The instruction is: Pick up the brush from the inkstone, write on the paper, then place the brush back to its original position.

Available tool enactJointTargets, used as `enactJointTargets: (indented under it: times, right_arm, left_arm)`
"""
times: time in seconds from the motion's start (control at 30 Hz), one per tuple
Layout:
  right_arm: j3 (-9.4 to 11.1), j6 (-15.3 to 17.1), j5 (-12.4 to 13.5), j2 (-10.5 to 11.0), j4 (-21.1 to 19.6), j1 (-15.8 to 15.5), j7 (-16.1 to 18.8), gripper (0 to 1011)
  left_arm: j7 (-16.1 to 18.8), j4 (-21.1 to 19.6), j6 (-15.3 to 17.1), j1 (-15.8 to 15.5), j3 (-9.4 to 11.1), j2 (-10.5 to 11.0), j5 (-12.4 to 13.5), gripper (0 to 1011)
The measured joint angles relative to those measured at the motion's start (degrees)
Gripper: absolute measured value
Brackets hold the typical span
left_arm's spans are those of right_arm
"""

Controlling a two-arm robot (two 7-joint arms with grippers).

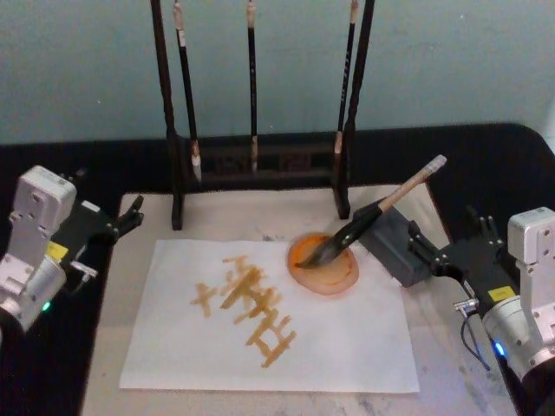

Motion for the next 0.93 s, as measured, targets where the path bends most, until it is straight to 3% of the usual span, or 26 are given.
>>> enactJointTargets:
  times: [0.93]
  right_arm:
    - [0.00, 0.00, 0.00, 0.00, 0.00, 0.00, 0.00, 1000]
  left_arm:
    - [0.00, 0.00, 0.00, 0.00, -0.01, 0.00, 0.00, 1010]
